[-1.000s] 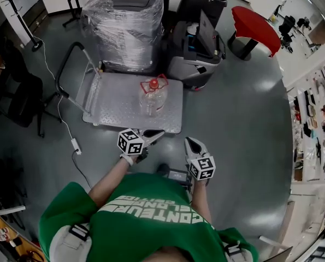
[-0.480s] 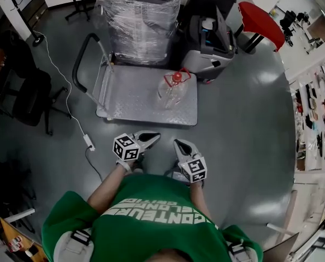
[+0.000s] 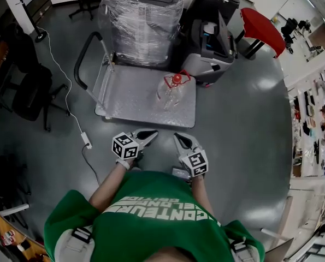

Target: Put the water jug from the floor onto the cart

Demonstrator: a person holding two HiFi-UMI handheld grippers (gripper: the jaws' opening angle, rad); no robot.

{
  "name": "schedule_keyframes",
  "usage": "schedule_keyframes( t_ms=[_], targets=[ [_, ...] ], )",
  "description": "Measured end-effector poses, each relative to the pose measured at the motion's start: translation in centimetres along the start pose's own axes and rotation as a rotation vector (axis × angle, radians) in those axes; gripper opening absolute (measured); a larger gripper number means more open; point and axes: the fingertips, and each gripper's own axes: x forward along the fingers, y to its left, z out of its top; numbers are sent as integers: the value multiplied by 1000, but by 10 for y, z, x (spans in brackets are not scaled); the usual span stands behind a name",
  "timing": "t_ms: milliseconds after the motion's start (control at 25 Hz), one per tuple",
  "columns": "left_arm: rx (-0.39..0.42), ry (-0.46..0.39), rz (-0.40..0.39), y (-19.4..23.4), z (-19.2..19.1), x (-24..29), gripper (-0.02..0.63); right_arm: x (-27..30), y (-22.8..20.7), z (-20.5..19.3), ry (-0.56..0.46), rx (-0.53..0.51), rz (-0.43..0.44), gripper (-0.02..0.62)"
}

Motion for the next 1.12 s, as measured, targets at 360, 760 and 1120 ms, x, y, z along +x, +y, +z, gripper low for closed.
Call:
schedule_keyframes(
  t_ms=[360,760,1120],
  targets=[
    [18,28,-56,-50,-15,68,9,-58,-43,-42,23,72,-14,-8],
    [50,85,-99,-83,-28,105,9,-95,-63,-72,27,120,-44,-8],
    [48,97,-78,-77,-29,96,9,-95,-61,-75,30,126,-50,-8]
  ],
)
